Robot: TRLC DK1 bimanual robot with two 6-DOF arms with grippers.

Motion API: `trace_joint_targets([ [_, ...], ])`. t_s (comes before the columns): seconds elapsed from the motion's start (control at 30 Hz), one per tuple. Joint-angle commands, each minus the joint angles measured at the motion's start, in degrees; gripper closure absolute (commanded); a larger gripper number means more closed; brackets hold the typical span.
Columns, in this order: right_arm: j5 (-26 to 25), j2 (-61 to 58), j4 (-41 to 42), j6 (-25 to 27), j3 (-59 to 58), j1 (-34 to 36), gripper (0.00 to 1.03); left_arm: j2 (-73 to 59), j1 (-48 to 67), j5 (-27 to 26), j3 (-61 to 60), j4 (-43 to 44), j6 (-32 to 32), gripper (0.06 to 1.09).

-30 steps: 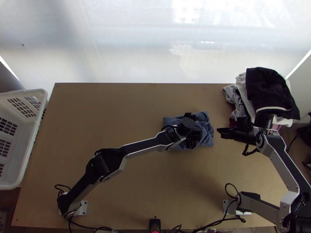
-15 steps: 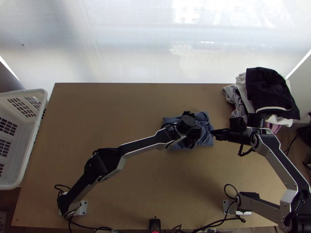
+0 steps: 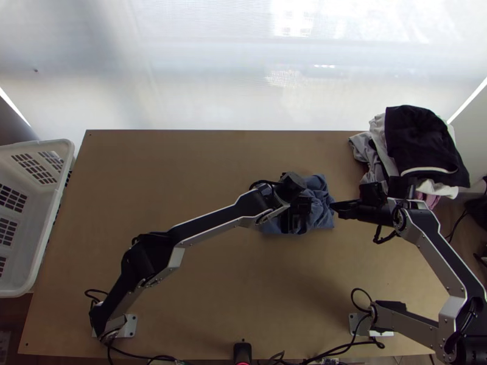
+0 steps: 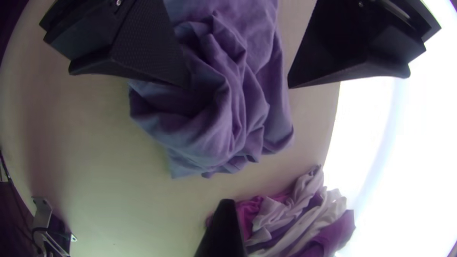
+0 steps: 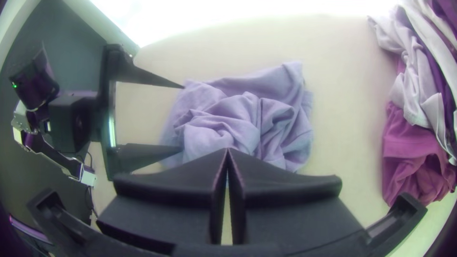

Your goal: Fold the t-shirt

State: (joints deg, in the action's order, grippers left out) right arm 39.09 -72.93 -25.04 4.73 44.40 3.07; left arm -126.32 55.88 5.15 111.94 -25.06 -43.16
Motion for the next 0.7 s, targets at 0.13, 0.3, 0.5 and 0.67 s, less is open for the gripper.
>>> trace_joint_targets([
  [0.13,0.02,0.06,-0.01,0.1,-0.02,-4.57,1.0,6.35,-2.88,-1.46,1.53,-13.0,10.55,0.1],
  [0.3,-0.07,-1.25,0.08,-0.43,1.65,-10.45,1.0,8.02,-6.04,-2.16,0.38,-17.48,17.4,0.11],
  [0.5,-0.07,-4.33,0.08,-0.25,4.03,-18.1,1.0,9.69,-7.63,-2.16,-6.21,-15.99,19.6,0.37],
  [0.67,-0.07,-7.58,0.43,-0.34,6.93,-22.41,1.0,11.71,-9.21,-6.11,-14.12,-11.86,20.83,0.88],
])
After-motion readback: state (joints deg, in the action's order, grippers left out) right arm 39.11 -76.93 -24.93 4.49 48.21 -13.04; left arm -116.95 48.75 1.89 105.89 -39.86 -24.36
